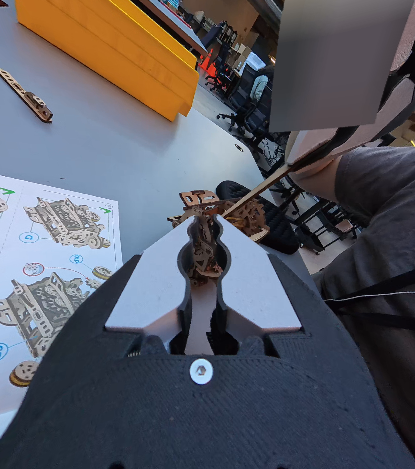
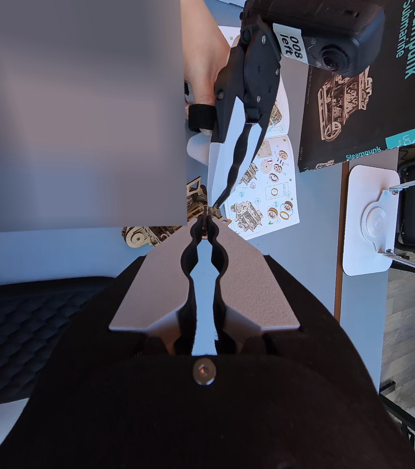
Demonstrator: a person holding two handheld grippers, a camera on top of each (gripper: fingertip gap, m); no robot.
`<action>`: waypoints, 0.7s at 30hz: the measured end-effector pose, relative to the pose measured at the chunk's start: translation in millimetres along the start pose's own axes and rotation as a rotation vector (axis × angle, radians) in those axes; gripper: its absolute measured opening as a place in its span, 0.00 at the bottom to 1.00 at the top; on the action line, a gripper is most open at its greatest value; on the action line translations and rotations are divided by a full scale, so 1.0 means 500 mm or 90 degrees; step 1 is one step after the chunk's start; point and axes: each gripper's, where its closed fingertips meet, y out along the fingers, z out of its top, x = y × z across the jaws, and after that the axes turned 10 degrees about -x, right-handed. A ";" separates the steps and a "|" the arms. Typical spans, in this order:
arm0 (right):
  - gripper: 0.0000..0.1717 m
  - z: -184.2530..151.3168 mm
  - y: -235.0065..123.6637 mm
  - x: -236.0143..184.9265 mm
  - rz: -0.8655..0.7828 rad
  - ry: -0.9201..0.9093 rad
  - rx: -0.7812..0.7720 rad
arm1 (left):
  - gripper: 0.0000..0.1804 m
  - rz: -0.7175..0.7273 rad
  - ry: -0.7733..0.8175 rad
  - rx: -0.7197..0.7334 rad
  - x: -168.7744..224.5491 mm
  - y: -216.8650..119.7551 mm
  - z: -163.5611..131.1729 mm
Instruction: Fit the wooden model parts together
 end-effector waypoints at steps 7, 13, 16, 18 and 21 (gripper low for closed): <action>0.00 0.007 0.001 0.004 0.024 -0.012 -0.025 | 0.04 -0.002 -0.012 0.015 -0.001 0.003 0.002; 0.00 0.013 0.003 0.008 0.041 -0.020 -0.038 | 0.04 -0.010 -0.031 0.021 -0.004 0.002 0.003; 0.00 0.014 0.004 0.008 0.041 -0.021 -0.041 | 0.04 -0.003 -0.030 0.022 -0.005 0.001 0.003; 0.00 0.014 0.004 0.008 0.039 -0.021 -0.042 | 0.04 -0.005 -0.035 0.024 -0.006 0.001 0.004; 0.00 0.014 0.005 0.006 0.032 -0.022 -0.041 | 0.07 -0.023 -0.054 0.031 -0.004 -0.001 0.006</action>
